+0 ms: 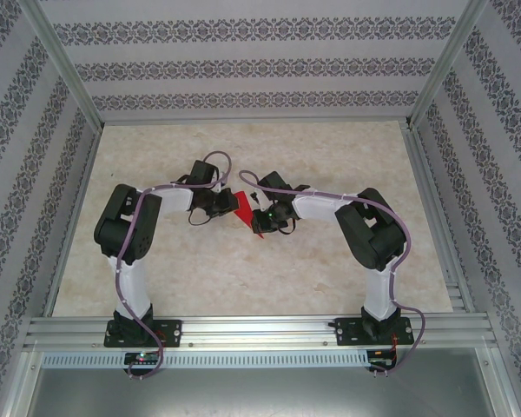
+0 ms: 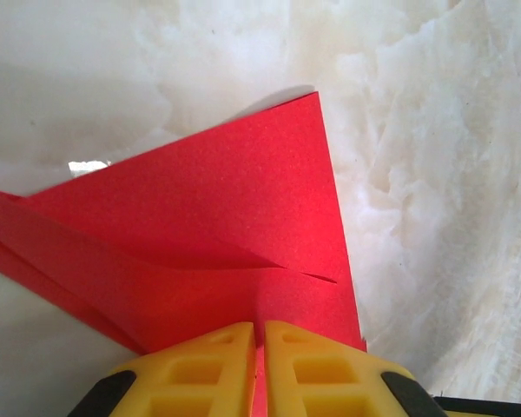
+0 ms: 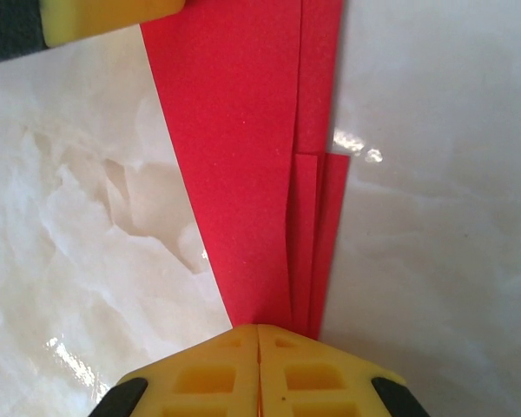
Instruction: Fold a paper plane with a square sheet of paper (pick it up from the middle)
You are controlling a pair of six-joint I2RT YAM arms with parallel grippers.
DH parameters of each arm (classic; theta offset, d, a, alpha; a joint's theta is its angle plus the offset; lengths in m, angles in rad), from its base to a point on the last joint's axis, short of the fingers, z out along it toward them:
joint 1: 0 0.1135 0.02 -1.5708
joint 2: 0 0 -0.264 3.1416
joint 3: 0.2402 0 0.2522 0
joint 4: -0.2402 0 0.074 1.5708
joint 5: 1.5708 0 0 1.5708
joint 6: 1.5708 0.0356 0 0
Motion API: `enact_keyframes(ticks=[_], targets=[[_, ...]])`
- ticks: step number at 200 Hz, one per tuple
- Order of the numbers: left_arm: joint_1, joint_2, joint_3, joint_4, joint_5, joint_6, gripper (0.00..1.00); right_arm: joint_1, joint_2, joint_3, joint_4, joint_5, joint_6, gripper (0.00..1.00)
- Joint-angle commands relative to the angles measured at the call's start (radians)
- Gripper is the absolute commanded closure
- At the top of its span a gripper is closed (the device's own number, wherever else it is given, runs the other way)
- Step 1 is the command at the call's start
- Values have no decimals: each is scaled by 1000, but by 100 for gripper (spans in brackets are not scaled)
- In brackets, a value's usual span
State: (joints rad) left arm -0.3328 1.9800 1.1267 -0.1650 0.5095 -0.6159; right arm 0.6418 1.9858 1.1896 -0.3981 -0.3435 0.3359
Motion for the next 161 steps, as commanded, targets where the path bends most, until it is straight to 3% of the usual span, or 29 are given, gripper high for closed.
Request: enact_keyframes(ticks=[1, 113, 161], targets=[[89, 49, 37, -45, -169, 78, 86, -6, 136, -92, -226, 244, -7, 92], [166, 80, 156, -146, -213, 135, 85, -7, 133, -95, -225, 244, -14, 92], [160, -51, 147, -119, -134, 113, 83, -7, 128, -93, -233, 242, -20, 92]])
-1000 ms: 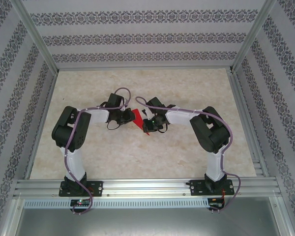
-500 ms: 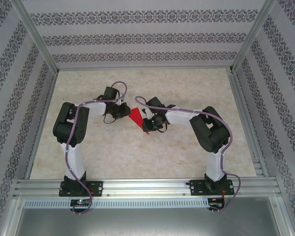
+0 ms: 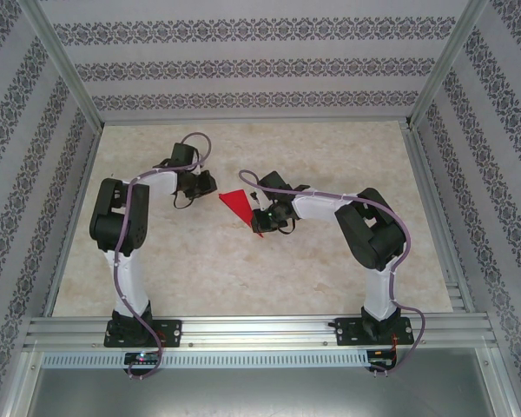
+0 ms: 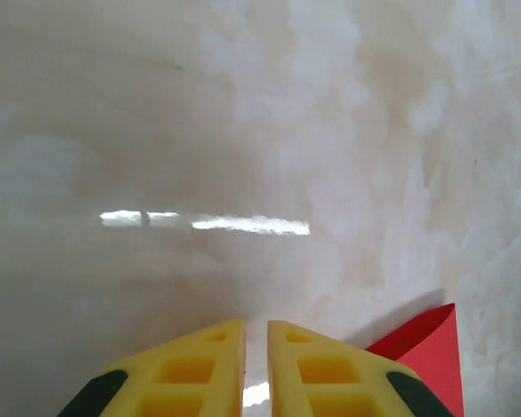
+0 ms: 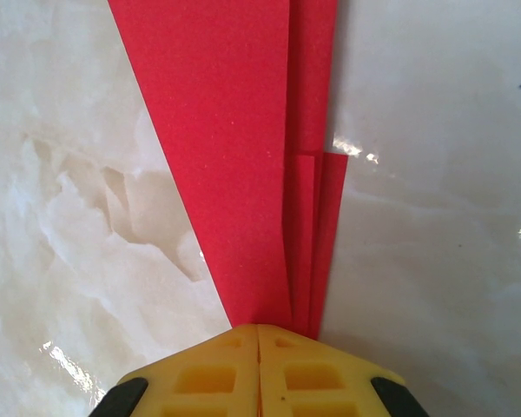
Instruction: Fold a paper plane with a square sheet of paper (pick it up from the middle)
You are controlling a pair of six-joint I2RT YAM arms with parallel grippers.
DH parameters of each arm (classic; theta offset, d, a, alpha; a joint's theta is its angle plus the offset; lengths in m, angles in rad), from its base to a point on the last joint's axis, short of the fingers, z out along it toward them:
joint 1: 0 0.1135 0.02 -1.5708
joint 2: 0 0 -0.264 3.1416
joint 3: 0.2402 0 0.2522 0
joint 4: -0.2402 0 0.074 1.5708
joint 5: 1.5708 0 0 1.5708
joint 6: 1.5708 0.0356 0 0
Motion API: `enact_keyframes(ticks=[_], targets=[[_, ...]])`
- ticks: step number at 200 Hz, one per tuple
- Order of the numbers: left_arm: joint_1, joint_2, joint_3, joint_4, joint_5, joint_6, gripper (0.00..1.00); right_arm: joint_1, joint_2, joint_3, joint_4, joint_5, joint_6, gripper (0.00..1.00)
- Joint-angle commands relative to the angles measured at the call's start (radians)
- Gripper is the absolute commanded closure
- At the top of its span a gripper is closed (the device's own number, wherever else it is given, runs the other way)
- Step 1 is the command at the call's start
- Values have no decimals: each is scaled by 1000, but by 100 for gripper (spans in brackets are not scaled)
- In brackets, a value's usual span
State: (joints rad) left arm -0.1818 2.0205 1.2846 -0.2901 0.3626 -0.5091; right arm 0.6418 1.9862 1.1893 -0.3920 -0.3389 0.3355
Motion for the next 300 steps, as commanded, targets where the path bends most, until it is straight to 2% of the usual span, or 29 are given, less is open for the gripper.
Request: enact_keyframes(ticks=[1, 32, 62, 90, 133, 170, 214, 300], targets=[[9, -94, -14, 9, 18, 4, 83, -7, 128, -92, -239, 238, -20, 92], [-33, -187, -115, 116, 118, -62, 83, -7, 130, -92, -238, 235, -20, 92], [-106, -172, -177, 225, 190, -146, 84, -8, 129, -86, -233, 225, -20, 92], [-169, -111, -163, 215, 157, -146, 86, -11, 113, -79, -221, 191, -13, 92], [-175, -49, -156, 195, 126, -139, 87, -25, 63, -69, -186, 131, -3, 92], [-176, 0, -161, 209, 108, -150, 87, -37, -18, -42, -120, 18, -2, 91], [-176, 14, -153, 140, 67, -114, 88, -47, -119, 27, -67, -61, -23, 88], [-180, 50, -120, 86, 54, -93, 88, -24, 53, 200, -99, -114, -81, 87]])
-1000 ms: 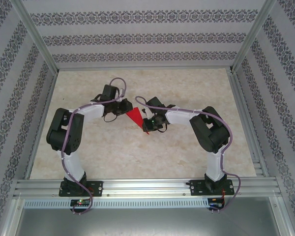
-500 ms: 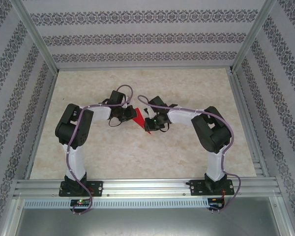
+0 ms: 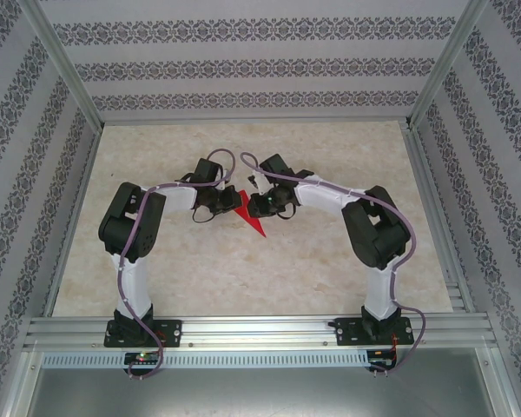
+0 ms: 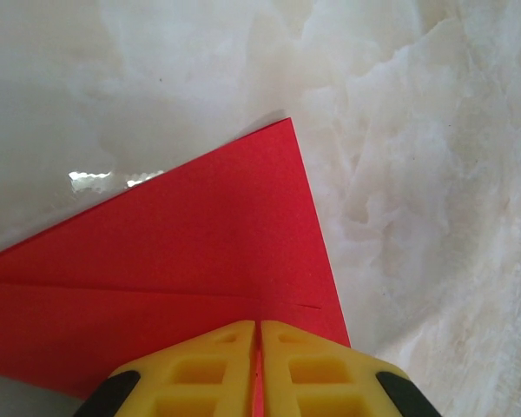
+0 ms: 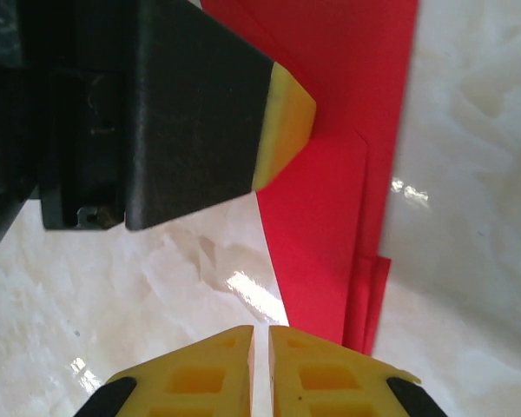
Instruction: Fold a paper plane with a square sheet of paper (pick it up from the middle)
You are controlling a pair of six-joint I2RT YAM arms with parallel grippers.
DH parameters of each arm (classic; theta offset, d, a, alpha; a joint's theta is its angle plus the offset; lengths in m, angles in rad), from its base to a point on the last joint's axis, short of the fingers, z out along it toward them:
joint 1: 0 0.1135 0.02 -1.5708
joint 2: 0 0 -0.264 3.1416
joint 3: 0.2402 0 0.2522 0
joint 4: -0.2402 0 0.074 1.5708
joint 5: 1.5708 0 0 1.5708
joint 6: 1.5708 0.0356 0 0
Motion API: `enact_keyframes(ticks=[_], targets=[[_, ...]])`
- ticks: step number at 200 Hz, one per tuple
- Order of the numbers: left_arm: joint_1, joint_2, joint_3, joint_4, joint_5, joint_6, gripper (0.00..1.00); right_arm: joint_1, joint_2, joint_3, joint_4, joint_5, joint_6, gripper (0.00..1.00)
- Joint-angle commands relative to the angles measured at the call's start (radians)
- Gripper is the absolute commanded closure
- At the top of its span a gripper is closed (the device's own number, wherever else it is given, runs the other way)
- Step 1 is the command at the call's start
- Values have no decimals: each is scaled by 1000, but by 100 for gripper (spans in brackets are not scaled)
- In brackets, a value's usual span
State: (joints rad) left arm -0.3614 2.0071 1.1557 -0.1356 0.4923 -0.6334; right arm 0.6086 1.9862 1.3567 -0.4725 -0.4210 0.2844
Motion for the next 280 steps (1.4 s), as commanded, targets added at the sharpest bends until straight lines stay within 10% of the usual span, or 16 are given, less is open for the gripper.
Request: enact_keyframes(ticks=[1, 280], targets=[[-1, 64, 9, -68, -76, 32, 88, 9, 55, 34, -19, -33, -30, 87], [-12, 63, 141, -216, -124, 68, 85, -17, -231, -287, -15, 70, -59, 87]])
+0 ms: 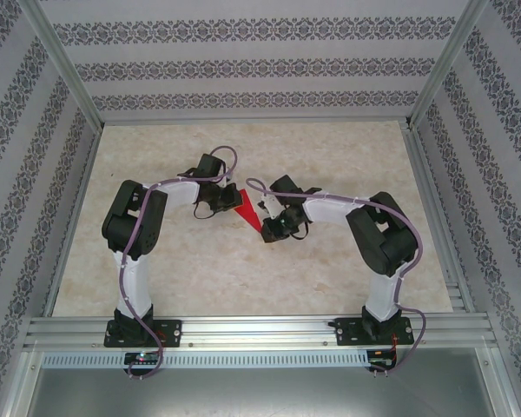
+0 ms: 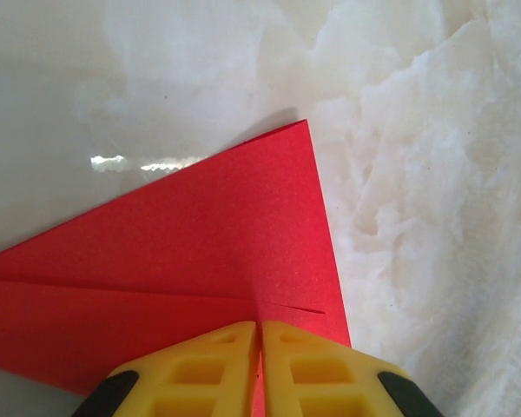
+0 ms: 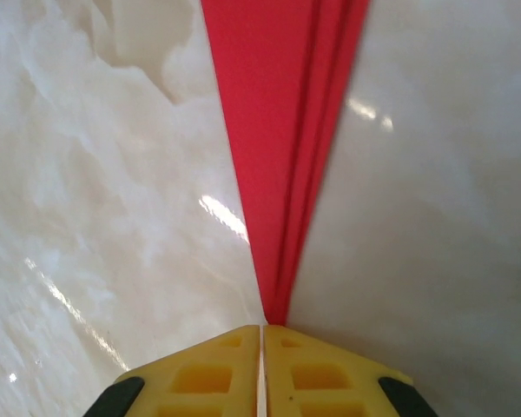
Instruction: Fold a paper plane with a square sheet of paper (pick it up from the middle)
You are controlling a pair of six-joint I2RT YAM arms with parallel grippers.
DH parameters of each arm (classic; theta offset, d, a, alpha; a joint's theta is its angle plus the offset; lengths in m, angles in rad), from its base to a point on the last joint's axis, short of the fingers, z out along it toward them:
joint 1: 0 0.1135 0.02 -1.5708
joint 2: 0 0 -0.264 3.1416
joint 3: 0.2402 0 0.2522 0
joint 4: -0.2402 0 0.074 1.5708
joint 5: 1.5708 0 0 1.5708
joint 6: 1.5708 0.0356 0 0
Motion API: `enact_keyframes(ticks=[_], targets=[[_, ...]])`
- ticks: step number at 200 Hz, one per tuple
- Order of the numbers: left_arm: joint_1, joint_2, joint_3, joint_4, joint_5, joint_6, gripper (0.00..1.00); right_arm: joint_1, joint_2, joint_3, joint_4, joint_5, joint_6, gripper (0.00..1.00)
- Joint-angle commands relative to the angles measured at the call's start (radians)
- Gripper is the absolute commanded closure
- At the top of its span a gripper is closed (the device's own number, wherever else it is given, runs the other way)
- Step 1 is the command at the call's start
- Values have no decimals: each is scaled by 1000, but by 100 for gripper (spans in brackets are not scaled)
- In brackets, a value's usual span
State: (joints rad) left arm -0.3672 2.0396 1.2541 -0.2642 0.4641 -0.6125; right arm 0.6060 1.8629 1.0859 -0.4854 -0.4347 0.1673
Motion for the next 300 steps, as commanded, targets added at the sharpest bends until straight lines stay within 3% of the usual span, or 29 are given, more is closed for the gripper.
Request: enact_keyframes(ticks=[1, 28, 54, 106, 143, 177, 225, 300], targets=[[-7, 29, 46, -89, -95, 48, 84, -15, -113, -18, 2, 88, 63, 86], [-30, -26, 122, -153, -105, 52, 76, -30, -233, -74, 105, 253, 177, 62], [-61, -76, 168, -245, -194, 31, 64, -52, -300, -120, 149, 405, 265, 44], [-141, -116, 207, -419, -453, -36, 50, -81, -324, -177, 211, 470, 349, 25], [-205, -48, 303, -538, -582, -20, 40, -84, -345, -213, 222, 519, 373, 12], [-245, 63, 420, -608, -630, 16, 30, -93, -361, -240, 239, 519, 394, 10], [-250, 157, 500, -672, -656, 54, 30, -94, -361, -248, 235, 518, 406, 10], [-259, 64, 395, -651, -669, 24, 42, -95, -329, -219, 212, 510, 414, 12]])
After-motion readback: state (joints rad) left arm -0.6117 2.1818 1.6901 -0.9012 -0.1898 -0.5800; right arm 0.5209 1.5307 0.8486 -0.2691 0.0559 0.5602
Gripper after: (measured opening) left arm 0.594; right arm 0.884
